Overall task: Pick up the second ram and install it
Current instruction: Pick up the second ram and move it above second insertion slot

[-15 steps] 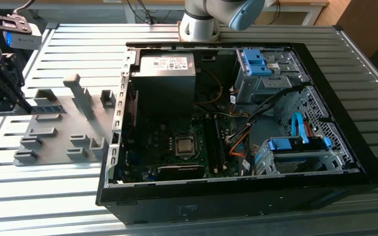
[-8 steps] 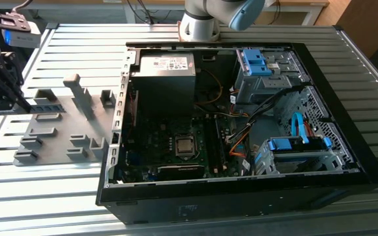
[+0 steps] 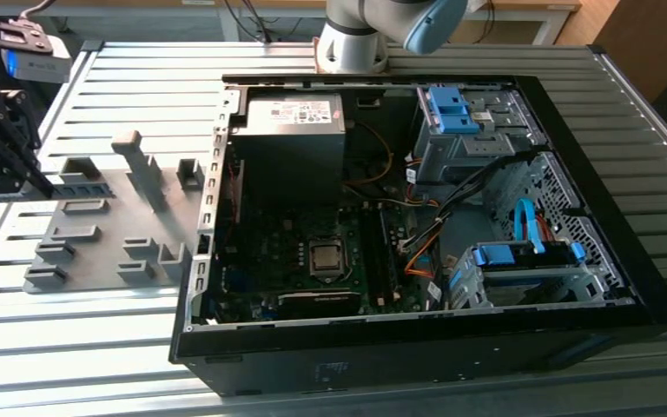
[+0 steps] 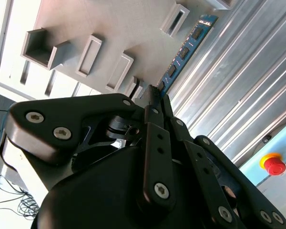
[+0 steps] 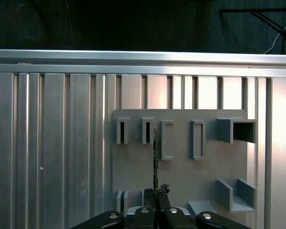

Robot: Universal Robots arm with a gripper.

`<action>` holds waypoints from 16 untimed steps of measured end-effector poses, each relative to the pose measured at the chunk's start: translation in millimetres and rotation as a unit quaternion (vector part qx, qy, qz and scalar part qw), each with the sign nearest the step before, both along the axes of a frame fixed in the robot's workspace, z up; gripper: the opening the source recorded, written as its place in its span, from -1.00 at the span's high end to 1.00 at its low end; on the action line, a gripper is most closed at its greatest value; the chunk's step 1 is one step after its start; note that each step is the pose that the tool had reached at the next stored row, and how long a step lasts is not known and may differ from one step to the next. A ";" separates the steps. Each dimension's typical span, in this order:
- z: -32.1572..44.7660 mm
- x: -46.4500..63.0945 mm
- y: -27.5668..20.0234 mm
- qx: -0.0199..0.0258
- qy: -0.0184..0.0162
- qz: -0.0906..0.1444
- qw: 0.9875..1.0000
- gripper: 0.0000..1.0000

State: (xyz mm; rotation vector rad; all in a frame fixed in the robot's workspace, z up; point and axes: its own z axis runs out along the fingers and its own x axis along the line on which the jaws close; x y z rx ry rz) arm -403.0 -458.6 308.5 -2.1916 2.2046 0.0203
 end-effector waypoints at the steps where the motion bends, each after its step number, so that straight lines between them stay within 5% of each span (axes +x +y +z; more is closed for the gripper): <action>1: 0.2 0.0 0.0 0.000 0.000 0.000 1.000 0.73; 16: 4.2 0.0 0.0 0.000 0.000 0.000 1.000 0.73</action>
